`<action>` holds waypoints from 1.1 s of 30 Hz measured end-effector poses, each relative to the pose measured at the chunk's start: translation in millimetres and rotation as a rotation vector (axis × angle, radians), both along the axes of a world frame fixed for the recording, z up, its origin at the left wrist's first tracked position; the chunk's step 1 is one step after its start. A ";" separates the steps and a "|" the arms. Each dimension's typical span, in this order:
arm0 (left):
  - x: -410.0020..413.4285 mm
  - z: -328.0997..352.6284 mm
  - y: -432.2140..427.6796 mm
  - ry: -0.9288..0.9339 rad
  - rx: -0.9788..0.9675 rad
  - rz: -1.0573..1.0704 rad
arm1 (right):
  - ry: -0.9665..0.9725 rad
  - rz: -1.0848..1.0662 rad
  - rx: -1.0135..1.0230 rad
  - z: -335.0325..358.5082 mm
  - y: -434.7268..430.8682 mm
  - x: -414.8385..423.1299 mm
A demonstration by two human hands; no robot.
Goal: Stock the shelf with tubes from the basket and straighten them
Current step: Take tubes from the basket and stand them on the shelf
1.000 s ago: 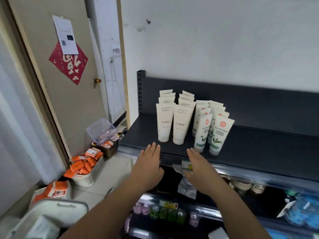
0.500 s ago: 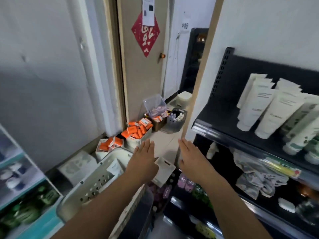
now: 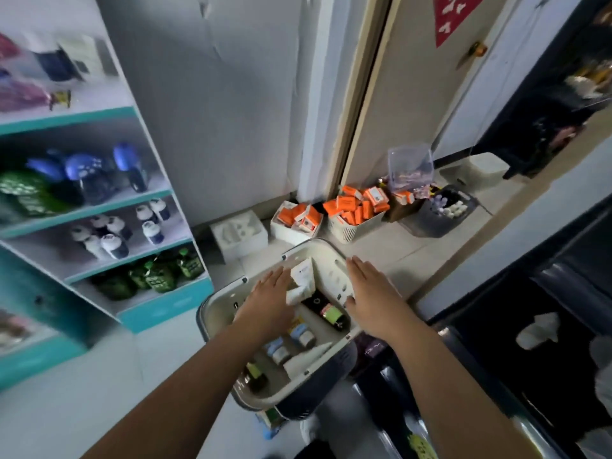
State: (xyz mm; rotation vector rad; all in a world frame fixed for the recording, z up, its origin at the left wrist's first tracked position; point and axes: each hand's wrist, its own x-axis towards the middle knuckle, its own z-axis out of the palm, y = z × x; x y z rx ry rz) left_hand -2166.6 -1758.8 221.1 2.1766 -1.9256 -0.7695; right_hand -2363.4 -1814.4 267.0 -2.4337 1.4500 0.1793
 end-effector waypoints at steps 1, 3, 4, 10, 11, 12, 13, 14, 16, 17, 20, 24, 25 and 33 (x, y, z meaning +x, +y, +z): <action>4.1 -10.3 0.8 0.018 0.026 0.033 | 0.006 0.027 0.019 -8.8 -5.9 5.2; 9.3 -30.2 3.3 0.038 0.076 0.096 | 0.026 0.084 0.069 -24.5 -16.7 16.0; 10.7 -39.9 4.2 0.042 0.098 0.125 | 0.032 0.109 0.096 -32.2 -21.5 21.7; 8.8 -91.7 7.3 0.206 0.311 0.352 | 0.041 0.224 0.288 -83.2 -42.9 42.2; 7.8 -100.0 8.0 0.228 0.349 0.376 | 0.058 0.241 0.312 -92.3 -46.1 43.5; 6.8 -107.3 8.7 0.245 0.386 0.402 | 0.070 0.251 0.346 -101.4 -49.4 45.0; 5.8 -113.4 8.7 0.267 0.419 0.437 | 0.082 0.256 0.385 -109.6 -52.4 46.6; 5.4 -119.7 8.6 0.299 0.446 0.482 | 0.095 0.259 0.415 -118.2 -55.9 48.3; 5.6 -131.7 7.5 0.375 0.474 0.604 | 0.118 0.260 0.418 -134.1 -63.4 51.4; 6.6 -135.5 6.1 0.410 0.467 0.671 | 0.122 0.261 0.387 -140.5 -67.6 53.9; 11.5 -140.7 1.0 0.397 0.402 0.825 | 0.112 0.273 0.281 -154.1 -79.9 65.7; 21.4 -147.6 -8.4 0.254 0.404 0.792 | 0.161 0.243 0.202 -171.7 -93.9 79.5; 25.3 -149.0 -10.5 0.265 0.405 0.806 | 0.182 0.210 0.207 -178.0 -96.6 80.2; 35.6 -170.4 -5.1 0.444 0.381 1.061 | -0.041 -0.145 0.566 -210.2 -97.4 79.2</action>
